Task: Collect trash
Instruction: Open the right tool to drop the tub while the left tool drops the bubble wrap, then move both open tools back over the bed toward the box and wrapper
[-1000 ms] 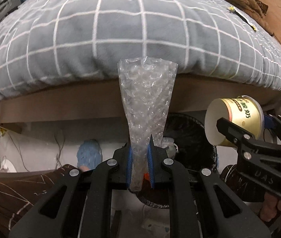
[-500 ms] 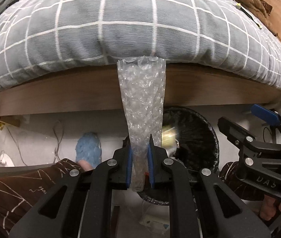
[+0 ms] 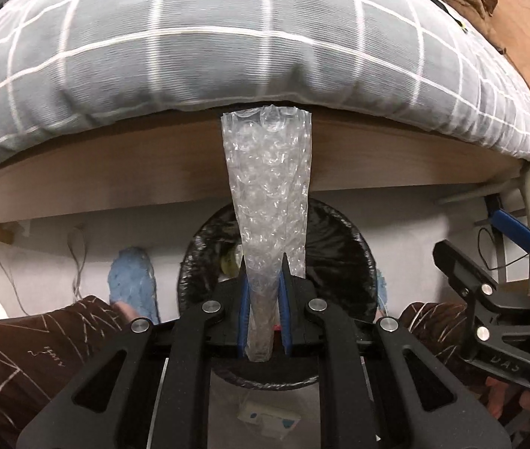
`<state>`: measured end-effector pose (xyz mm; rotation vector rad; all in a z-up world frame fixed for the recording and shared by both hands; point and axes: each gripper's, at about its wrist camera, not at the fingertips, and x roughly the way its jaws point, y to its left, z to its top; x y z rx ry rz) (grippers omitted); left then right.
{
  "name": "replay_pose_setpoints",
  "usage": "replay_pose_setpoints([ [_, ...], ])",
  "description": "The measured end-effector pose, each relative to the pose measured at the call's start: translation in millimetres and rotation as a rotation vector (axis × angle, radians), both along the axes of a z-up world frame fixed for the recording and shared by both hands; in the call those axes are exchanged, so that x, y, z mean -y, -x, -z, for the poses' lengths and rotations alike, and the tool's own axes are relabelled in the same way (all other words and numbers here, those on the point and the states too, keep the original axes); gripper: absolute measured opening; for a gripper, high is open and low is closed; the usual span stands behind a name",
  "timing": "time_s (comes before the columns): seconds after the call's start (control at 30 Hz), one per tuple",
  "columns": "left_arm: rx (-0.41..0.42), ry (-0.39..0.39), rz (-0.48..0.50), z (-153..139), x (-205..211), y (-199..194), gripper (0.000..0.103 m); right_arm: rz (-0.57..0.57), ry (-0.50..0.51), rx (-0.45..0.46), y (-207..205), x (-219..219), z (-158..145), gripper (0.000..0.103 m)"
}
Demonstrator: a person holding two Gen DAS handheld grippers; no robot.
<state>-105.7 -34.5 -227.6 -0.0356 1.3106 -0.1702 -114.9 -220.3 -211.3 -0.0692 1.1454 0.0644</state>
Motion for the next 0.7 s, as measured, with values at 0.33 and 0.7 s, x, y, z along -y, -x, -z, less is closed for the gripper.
replay_pose_setpoints([
  [0.33, -0.008, -0.022, 0.035, 6, 24, 1, 0.014, 0.028, -0.006, 0.018, 5, 20, -8, 0.095],
  [0.7, 0.045, -0.054, 0.031, -8, 19, 3, 0.045, 0.014, 0.002, 0.044, 0, 11, -15, 0.095],
])
